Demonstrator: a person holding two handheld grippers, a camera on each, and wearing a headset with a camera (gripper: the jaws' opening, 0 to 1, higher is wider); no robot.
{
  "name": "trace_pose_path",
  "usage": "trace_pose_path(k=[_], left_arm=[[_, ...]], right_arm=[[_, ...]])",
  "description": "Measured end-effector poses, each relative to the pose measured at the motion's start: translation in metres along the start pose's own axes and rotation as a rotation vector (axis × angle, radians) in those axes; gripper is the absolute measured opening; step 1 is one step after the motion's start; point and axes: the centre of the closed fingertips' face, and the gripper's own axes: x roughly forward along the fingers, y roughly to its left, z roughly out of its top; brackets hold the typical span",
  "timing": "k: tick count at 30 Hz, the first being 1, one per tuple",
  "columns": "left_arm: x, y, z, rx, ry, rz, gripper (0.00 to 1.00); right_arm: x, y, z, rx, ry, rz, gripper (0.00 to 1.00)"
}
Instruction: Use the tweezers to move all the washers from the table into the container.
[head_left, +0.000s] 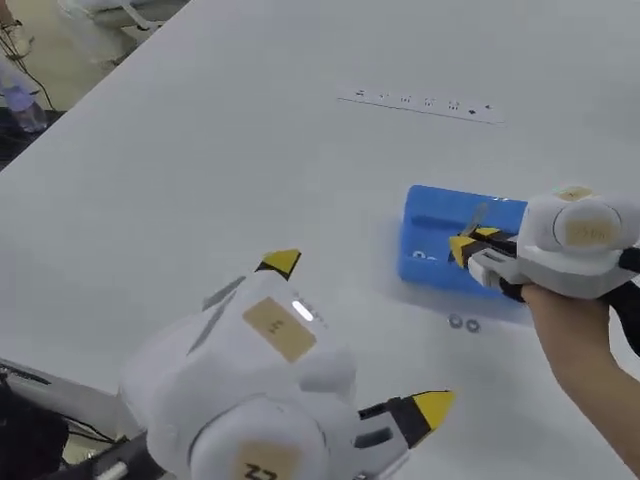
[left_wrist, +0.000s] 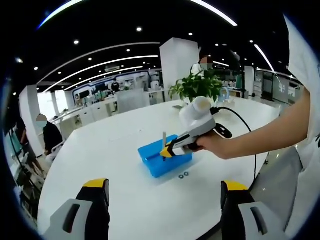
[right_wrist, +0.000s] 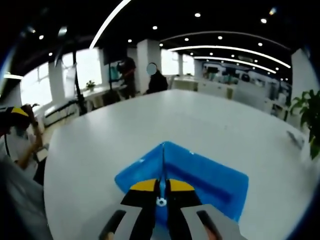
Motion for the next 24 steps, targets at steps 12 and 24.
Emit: trace_pose_path(k=[12,24], left_arm=[[-0.008,0.003,0.001,-0.004,0.006,0.035,0.94],[-0.008,0.001,0.0,-0.008,0.006,0.04,0.93]], right_arm=[[-0.059,0.015,0.034,-0.014,-0.132,-0.012,0.03],[-0.069,0.035,-0.009,-0.013,-0.063,0.03,0.03]])
